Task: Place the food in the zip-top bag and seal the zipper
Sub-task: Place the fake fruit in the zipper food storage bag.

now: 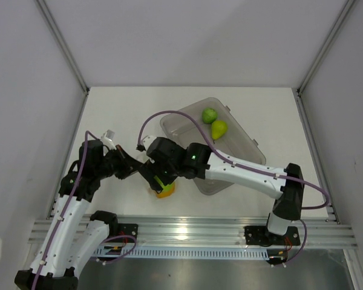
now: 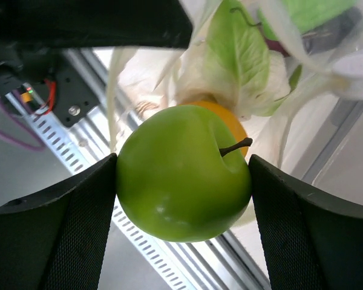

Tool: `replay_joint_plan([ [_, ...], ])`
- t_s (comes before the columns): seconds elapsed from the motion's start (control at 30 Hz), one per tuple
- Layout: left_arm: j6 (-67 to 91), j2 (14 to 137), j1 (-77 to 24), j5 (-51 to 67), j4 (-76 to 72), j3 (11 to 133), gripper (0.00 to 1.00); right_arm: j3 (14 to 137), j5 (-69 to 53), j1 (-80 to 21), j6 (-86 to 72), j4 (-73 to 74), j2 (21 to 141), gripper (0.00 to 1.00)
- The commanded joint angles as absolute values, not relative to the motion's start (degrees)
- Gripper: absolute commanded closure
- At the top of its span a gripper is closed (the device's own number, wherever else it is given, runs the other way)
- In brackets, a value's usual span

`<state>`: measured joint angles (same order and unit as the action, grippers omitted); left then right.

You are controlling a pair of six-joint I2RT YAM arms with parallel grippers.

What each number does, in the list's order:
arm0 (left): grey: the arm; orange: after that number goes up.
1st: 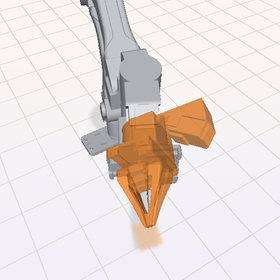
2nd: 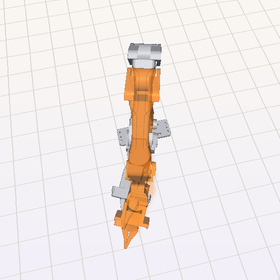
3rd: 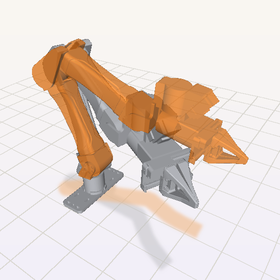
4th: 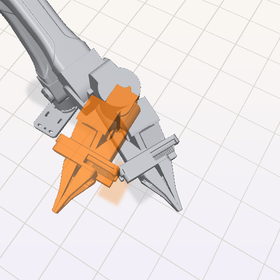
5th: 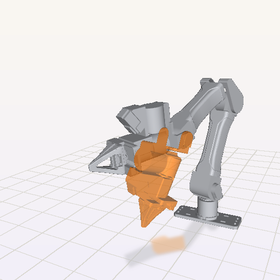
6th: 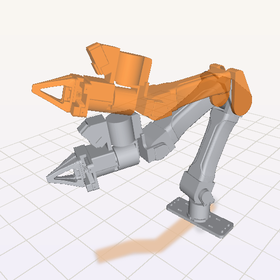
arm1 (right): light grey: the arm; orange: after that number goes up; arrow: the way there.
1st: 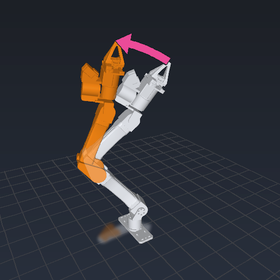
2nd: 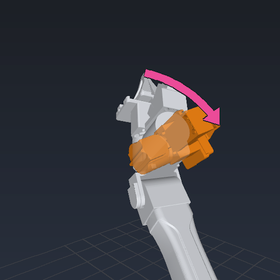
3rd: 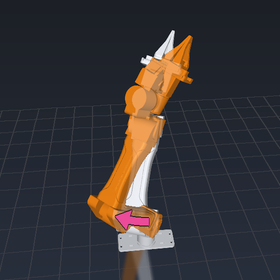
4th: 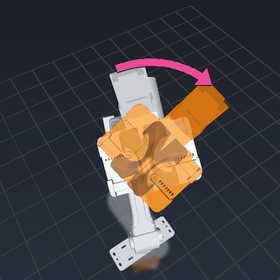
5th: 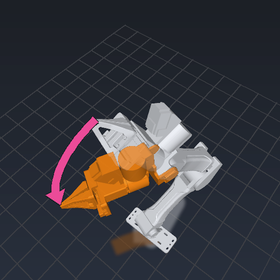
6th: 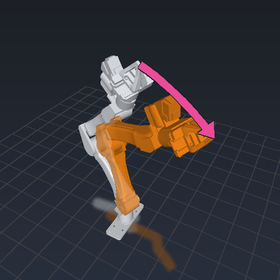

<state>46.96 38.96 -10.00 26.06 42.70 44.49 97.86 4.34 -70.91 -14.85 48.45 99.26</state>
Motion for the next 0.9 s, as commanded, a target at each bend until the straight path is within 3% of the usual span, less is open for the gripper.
replay_joint_plan([
  [0.0, 46.4, 38.4, -10.1, 26.5, 42.5, 46.7, 0.99, 102.6, 8.7, -70.6, -12.8, 48.3, 101.4, 0.68],
  [0.07, 46.4, 38.4, -10.1, 26.4, 42.8, 46.8, 0.99, 103.4, 9.7, -70.2, -12.8, 48.4, 103.3, 0.57],
  [0.1, 46.3, 38.4, -10.1, 26.3, 42.9, 47.0, 0.99, 104.4, 10.5, -70.1, -13.1, 48.9, 103.8, 0.40],
  [0.2, 46.3, 38.2, -10.1, 26.1, 43.1, 47.2, 0.99, 105.1, 11.9, -70.0, -13.3, 49.1, 104.4, 0.09],
  [0.23, 46.3, 38.2, -10.1, 26.2, 43.1, 47.0, 1.00, 105.2, 12.6, -70.0, -13.5, 48.9, 104.2, 0.03],
  [0.63, 46.5, 38.5, -10.1, 26.4, 42.9, 47.1, 0.99, 104.7, 17.8, -69.5, -17.0, 47.4, 92.8, 0.00],
  [0.87, 46.2, 38.4, -10.1, 26.0, 43.0, 47.5, 0.99, 93.9, 13.5, -63.4, -28.7, 49.6, 85.2, 0.04],
])
